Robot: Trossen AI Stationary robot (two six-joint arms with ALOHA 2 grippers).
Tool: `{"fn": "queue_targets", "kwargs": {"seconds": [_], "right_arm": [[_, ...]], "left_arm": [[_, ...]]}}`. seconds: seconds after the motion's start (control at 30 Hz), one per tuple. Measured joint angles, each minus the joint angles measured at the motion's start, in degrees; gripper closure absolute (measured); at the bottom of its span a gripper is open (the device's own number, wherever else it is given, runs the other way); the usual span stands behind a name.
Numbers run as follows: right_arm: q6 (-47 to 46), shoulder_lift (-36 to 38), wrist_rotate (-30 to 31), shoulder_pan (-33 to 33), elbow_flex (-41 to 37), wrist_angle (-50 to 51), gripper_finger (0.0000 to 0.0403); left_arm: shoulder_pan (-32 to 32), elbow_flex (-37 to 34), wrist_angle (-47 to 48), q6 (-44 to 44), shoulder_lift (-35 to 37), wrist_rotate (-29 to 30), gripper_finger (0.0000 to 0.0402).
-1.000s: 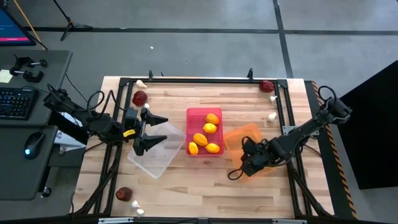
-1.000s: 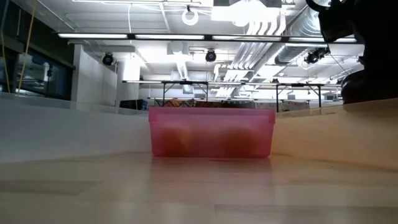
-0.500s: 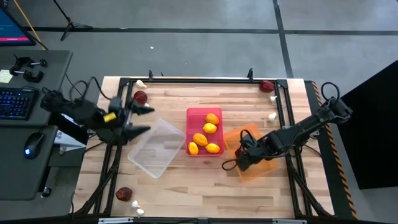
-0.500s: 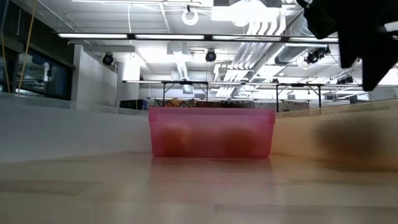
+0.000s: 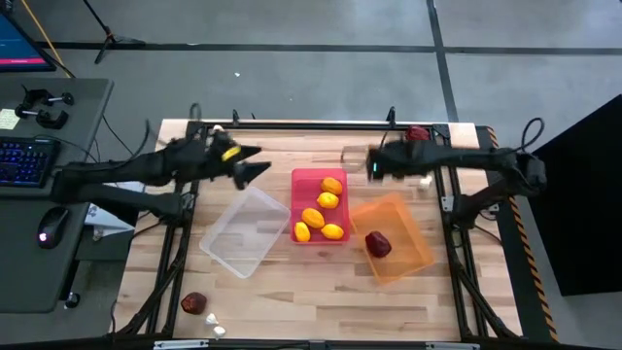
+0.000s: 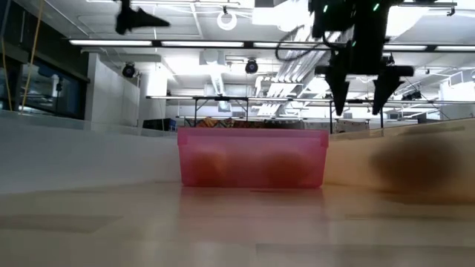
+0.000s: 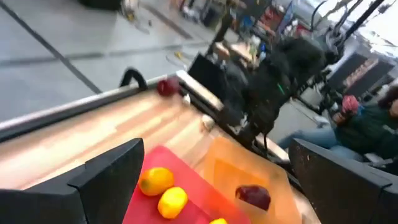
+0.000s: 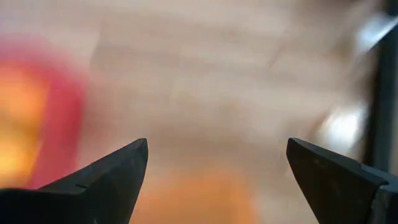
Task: Sort produce into baskets
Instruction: Put the red apple into the orange bin
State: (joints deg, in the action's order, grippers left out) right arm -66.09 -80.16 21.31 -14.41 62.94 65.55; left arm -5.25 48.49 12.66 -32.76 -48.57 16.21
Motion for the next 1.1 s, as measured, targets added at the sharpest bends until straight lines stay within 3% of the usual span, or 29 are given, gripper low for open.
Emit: {"fn": "queue_targets", "kwargs": {"seconds": [0.1,0.23,0.47,0.63,1.1], "right_arm": [[5.4,0.0,6.6,-11.4,0.0,-4.6,0.0031],[8.5,-0.4,7.9,-24.7,0.0,-12.5,0.0031],[9.7,-0.5,8.8,-39.3,0.0,-19.5,0.0031],[7.4,-2.5,7.6,-43.0,0.0,-23.1,0.0031],[-14.5,-16.3,8.9,-43.0,-0.1,-20.8,0.004]], "left_arm": [[-7.9,0.0,-3.7,0.0,-4.9,-9.6,0.0014],[-17.1,0.0,-11.9,-1.1,-11.4,-19.0,0.0014],[-26.6,4.1,-14.2,-3.7,-19.4,-26.3,0.0014],[-28.6,5.1,-14.3,0.7,-22.1,-29.5,0.0014],[-35.0,5.1,-5.3,12.1,-24.9,-38.8,0.0014]]}}
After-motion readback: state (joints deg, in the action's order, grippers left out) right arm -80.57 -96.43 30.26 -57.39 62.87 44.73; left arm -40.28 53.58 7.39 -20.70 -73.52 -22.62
